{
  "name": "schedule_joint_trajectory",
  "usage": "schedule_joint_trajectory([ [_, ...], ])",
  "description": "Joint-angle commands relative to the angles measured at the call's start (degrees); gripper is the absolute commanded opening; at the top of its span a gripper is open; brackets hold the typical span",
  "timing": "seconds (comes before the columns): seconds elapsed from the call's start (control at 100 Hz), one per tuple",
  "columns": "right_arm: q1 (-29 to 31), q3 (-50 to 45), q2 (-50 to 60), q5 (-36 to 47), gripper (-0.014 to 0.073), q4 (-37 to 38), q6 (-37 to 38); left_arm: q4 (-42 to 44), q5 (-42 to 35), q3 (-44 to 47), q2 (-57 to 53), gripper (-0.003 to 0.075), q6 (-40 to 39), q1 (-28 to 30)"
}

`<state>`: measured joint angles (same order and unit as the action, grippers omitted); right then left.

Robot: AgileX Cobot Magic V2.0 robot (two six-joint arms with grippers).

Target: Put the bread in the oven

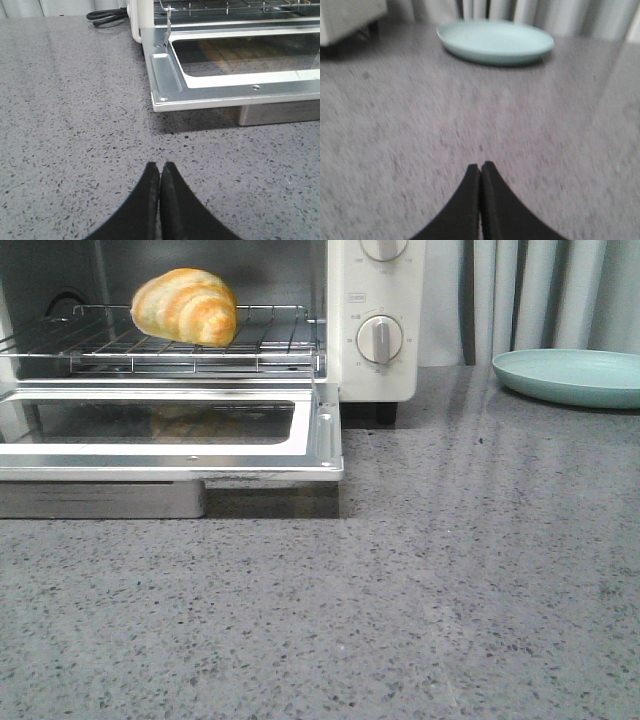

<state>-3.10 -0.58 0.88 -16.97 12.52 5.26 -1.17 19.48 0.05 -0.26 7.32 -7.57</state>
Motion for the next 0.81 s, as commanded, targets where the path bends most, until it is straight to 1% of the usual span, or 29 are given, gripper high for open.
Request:
schedule_joint_trajectory([
  [0.0,0.4,-0.8,0.7,-0.9,-0.0069,0.1,0.1,-0.7,-3.0,1.3,-1.7,-0.0021,-0.5,0.1],
  [0.8,0.4,-0.8,0.7,0.1,-0.0069,0.2,0.1,-0.7,-3.0,1.3,-1.7,-0.0021,-0.5,0.1],
])
